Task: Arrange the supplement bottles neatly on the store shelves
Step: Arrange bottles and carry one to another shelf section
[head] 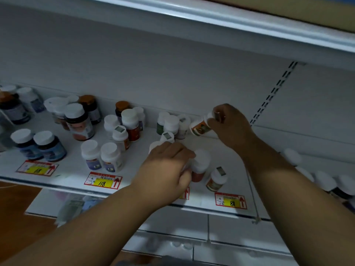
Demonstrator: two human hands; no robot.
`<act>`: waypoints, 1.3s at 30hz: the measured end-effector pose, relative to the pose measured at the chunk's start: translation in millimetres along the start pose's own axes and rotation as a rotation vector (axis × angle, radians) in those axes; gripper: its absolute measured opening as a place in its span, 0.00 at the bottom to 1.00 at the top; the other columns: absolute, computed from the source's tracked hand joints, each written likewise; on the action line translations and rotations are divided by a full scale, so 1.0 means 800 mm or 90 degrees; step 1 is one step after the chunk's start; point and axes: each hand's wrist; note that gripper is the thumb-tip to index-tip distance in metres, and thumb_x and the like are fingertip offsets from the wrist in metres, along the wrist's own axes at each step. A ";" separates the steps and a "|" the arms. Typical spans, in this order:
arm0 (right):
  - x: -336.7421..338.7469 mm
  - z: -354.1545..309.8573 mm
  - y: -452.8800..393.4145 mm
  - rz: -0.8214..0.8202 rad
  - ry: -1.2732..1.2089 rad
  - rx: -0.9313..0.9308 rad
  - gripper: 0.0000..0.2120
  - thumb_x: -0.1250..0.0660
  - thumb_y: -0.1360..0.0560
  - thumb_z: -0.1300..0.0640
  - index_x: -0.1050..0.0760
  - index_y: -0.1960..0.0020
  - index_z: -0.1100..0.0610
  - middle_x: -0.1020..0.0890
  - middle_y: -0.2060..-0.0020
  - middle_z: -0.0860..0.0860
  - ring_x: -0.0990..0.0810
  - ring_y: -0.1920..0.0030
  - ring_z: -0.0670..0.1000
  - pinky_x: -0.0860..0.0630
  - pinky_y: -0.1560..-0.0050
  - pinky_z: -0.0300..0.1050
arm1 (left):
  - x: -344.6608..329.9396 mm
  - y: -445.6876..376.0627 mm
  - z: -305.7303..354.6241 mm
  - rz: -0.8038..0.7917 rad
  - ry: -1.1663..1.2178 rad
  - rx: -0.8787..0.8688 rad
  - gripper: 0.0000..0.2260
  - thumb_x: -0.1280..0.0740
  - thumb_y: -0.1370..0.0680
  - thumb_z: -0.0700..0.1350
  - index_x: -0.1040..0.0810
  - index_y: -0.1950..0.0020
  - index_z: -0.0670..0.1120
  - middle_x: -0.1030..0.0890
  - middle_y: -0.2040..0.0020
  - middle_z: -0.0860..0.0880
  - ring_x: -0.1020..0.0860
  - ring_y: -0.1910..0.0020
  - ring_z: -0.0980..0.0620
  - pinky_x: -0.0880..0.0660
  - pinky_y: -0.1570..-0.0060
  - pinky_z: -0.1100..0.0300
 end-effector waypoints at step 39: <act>0.019 0.148 0.146 -0.225 -0.019 0.041 0.31 0.35 0.25 0.41 0.39 0.25 0.47 0.31 0.31 0.47 0.34 0.32 0.49 0.40 0.36 0.38 | -0.104 -0.056 0.093 -0.056 -0.210 -0.134 0.25 0.24 0.34 0.52 0.19 0.41 0.40 0.18 0.51 0.43 0.22 0.46 0.40 0.39 0.29 0.39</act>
Point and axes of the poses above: each hand's wrist, its own y-axis away from the middle knuckle, its own x-axis out of the back of the hand, z = x × y
